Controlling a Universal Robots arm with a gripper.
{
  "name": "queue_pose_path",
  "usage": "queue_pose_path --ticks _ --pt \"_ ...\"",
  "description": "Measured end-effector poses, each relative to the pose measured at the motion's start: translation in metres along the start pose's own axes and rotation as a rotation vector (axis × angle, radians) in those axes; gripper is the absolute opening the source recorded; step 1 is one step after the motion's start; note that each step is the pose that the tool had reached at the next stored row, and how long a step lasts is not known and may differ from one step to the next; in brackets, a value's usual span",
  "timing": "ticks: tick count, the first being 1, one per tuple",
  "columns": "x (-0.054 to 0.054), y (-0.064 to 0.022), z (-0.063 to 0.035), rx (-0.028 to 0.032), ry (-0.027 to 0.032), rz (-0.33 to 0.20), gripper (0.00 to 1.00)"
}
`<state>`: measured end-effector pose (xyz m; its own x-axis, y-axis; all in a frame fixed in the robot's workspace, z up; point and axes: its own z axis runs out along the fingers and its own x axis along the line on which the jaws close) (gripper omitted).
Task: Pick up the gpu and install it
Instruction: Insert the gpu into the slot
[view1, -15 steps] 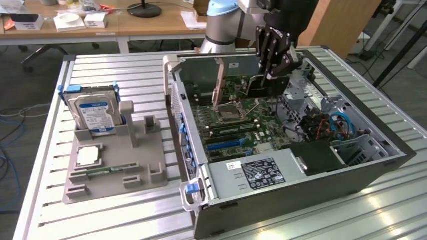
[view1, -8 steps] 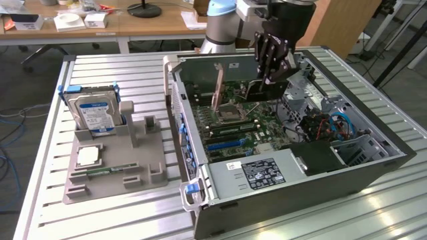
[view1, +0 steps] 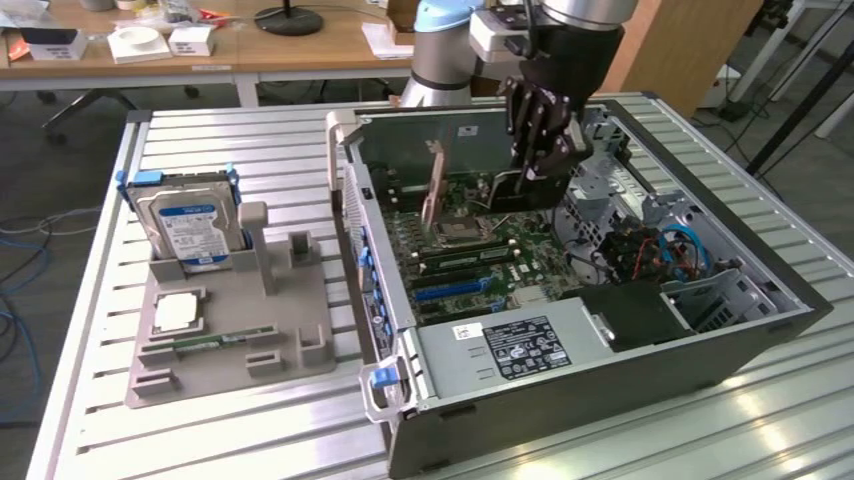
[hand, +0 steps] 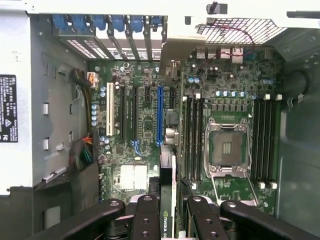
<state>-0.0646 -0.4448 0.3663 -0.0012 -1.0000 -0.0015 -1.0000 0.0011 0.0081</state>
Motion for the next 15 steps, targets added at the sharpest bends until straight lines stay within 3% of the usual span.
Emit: queue_pose_path --ticks 15 --pt "0.0 -0.0001 0.0273 0.0 0.0029 0.0 0.26"
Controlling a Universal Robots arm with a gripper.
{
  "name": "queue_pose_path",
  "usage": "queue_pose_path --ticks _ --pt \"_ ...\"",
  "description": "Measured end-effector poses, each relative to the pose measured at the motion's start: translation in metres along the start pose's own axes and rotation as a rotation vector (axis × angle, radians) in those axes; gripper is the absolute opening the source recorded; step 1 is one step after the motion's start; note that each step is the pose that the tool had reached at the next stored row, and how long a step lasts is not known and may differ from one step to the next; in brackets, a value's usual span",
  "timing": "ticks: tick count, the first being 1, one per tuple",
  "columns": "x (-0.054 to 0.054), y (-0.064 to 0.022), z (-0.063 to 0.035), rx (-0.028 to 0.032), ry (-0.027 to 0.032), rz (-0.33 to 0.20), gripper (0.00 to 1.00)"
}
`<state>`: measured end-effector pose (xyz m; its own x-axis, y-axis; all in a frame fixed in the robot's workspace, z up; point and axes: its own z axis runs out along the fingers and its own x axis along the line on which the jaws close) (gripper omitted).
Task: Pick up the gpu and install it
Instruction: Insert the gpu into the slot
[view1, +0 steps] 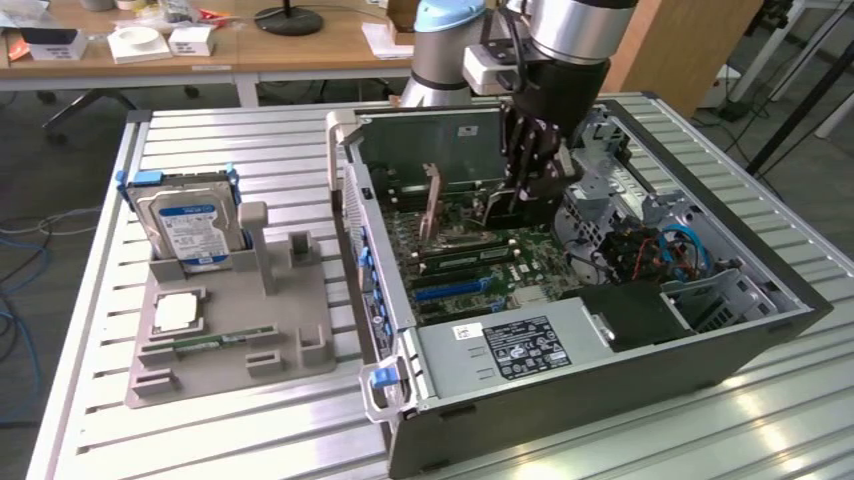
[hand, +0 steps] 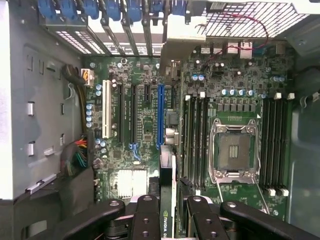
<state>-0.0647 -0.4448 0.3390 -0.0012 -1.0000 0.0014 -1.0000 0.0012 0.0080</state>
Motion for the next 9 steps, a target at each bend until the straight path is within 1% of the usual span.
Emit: queue_pose_path --ticks 5,9 --pt "0.0 0.0 0.008 0.0 0.0019 0.0 0.26" --pt "0.0 0.0 0.0087 -0.0001 0.0025 0.0 0.26"
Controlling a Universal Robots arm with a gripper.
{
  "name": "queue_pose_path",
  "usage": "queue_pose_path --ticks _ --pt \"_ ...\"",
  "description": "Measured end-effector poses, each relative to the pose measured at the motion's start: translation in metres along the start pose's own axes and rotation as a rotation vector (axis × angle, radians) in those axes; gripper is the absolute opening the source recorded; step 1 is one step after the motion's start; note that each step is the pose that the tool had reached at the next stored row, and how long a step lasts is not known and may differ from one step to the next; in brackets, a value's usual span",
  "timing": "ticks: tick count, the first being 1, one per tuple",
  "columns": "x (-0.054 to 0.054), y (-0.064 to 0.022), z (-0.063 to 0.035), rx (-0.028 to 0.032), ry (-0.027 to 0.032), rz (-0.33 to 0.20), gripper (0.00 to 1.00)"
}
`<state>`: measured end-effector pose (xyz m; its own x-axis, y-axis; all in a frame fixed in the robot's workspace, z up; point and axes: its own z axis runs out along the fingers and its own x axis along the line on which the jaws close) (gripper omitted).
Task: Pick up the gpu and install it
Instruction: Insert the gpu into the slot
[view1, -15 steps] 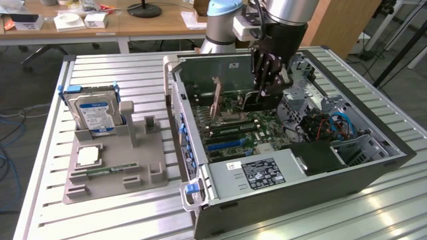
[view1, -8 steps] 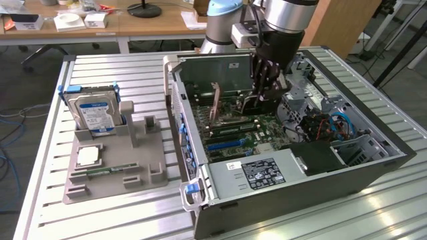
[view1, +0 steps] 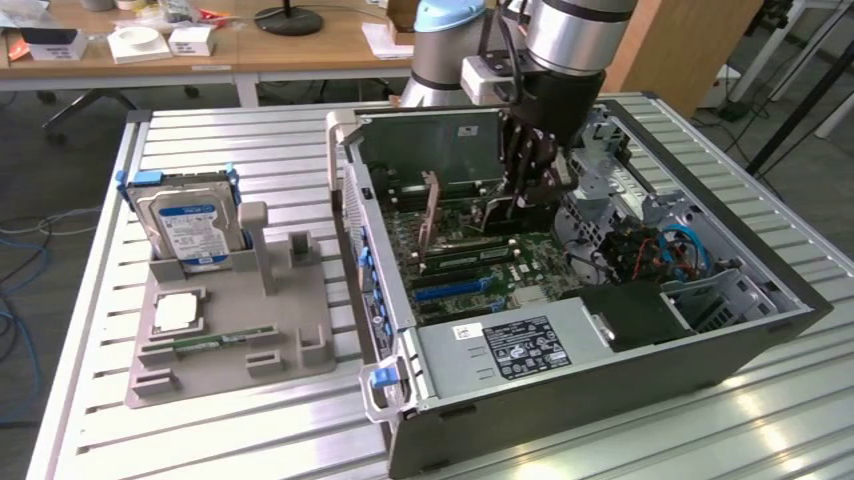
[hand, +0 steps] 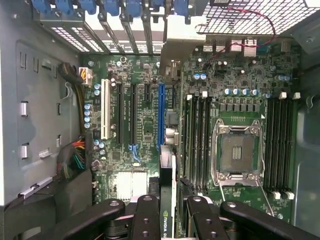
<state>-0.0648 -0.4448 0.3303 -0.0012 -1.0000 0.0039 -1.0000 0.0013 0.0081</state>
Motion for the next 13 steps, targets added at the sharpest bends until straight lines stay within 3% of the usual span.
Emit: queue_pose_path --ticks 13 --pt "0.0 -0.0001 0.0135 0.0 0.0002 0.0 0.26"
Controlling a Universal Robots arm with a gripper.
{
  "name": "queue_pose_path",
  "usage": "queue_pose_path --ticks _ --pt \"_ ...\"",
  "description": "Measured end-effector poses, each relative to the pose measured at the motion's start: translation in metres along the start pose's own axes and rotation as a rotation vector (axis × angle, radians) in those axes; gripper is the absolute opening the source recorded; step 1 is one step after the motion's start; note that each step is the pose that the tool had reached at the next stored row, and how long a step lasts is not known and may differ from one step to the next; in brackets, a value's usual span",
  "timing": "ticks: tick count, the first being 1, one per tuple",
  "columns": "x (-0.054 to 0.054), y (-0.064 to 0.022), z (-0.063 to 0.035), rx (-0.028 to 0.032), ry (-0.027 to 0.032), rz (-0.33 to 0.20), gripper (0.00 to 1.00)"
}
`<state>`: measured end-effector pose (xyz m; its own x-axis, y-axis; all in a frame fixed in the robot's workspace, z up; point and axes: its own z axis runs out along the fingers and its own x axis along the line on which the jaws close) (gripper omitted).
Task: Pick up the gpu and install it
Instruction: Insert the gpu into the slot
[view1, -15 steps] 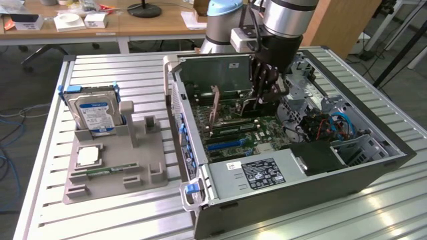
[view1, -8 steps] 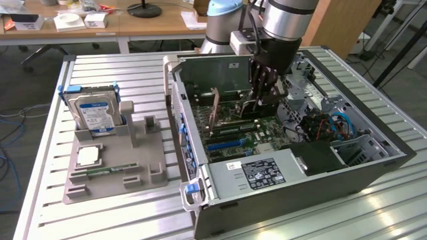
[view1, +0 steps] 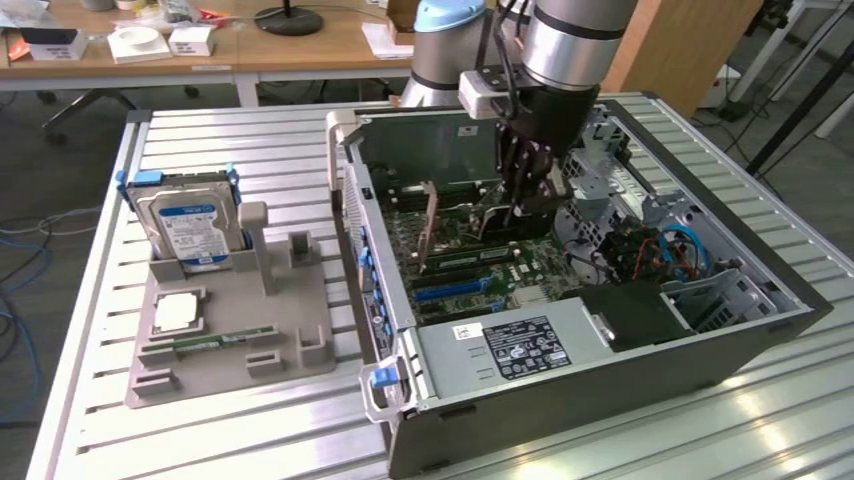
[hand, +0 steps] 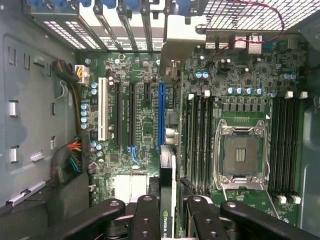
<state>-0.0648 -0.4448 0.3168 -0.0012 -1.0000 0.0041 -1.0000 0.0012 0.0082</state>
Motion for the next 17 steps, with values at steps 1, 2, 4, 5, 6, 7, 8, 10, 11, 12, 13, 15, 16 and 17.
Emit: queue_pose_path --ticks 1,2,4,5,6,7,8,10,11,12,13,15,16,17 --pt "0.0 0.0 0.0015 0.0003 -0.0006 0.0 0.26" --pt "0.0 -0.0001 0.0079 0.0002 -0.0003 0.0 0.26" --pt "0.0 -0.0001 0.0105 0.0001 -0.0003 0.0 0.26" --pt "0.0 -0.0001 0.0107 0.0001 -0.0002 0.0 0.26" --pt "0.0 -0.0001 0.0107 0.0 -0.0002 0.0 0.26" --pt "0.0 -0.0001 0.0107 0.0 -0.0001 0.0 0.26" --pt "0.0 -0.0001 0.0107 0.0001 -0.0001 0.0 0.26" --pt "0.0 -0.0001 0.0107 0.0001 -0.0002 0.0 0.26" --pt "0.0 -0.0001 0.0114 0.0003 -0.0006 0.0 0.26" --pt "0.0 -0.0001 0.0122 0.0004 -0.0006 0.0 0.26" --pt "0.0 -0.0001 0.0132 0.0003 -0.0004 0.0 0.26" --pt "0.0 -0.0001 0.0155 0.0003 -0.0004 0.0 0.26" --pt "0.0 -0.0001 0.0168 0.0004 -0.0004 0.0 0.26" --pt "0.0 -0.0001 0.0179 0.0003 -0.0003 0.0 0.26"
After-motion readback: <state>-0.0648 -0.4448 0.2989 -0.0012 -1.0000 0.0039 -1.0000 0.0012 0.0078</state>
